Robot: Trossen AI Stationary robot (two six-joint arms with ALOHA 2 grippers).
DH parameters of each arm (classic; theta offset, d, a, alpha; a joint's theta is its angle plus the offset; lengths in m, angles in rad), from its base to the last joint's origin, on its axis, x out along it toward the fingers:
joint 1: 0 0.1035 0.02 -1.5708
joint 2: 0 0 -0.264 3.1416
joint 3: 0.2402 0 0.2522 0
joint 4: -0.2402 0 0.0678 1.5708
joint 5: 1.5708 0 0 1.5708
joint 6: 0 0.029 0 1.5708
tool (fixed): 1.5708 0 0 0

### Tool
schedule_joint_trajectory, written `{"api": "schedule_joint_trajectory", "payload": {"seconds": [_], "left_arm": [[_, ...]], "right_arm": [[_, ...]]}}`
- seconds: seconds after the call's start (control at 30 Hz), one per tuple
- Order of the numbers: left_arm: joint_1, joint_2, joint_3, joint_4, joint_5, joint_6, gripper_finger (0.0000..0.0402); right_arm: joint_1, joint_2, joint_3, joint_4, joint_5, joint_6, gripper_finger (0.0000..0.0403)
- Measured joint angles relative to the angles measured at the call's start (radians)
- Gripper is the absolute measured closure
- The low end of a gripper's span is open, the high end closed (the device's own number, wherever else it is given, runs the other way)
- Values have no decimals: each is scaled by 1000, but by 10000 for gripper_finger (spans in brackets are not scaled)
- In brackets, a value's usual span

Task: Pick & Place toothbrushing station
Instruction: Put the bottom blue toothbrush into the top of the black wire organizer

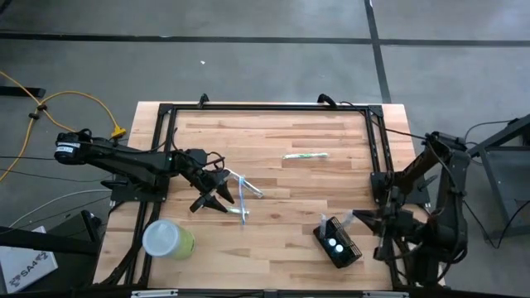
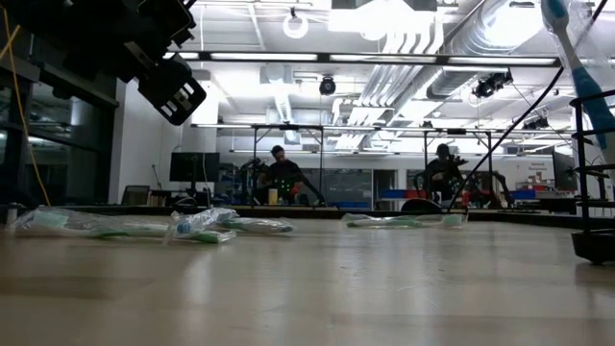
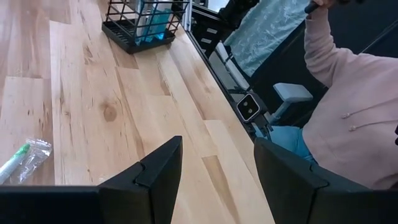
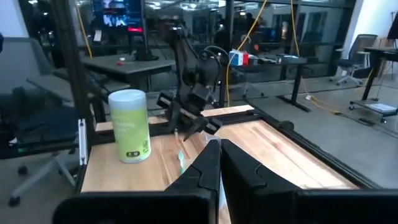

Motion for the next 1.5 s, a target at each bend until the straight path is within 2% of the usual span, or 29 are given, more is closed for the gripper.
{"api": "schedule_joint_trajectory", "payload": {"seconds": [0.37, 0.63, 0.93, 1.5], "left_arm": [[0, 0, 0, 22, 0, 0, 206], [0, 0, 0, 22, 0, 0, 206], [0, 0, 0, 21, 1, 1, 206], [0, 0, 0, 21, 1, 1, 206]], "right_arm": [[-29, 1, -100, 234, 30, -21, 400], [-93, 3, -125, 433, 1, -205, 400], [-143, 32, -125, 537, -37, -298, 400], [-153, 103, -125, 570, -29, -284, 400]]}}
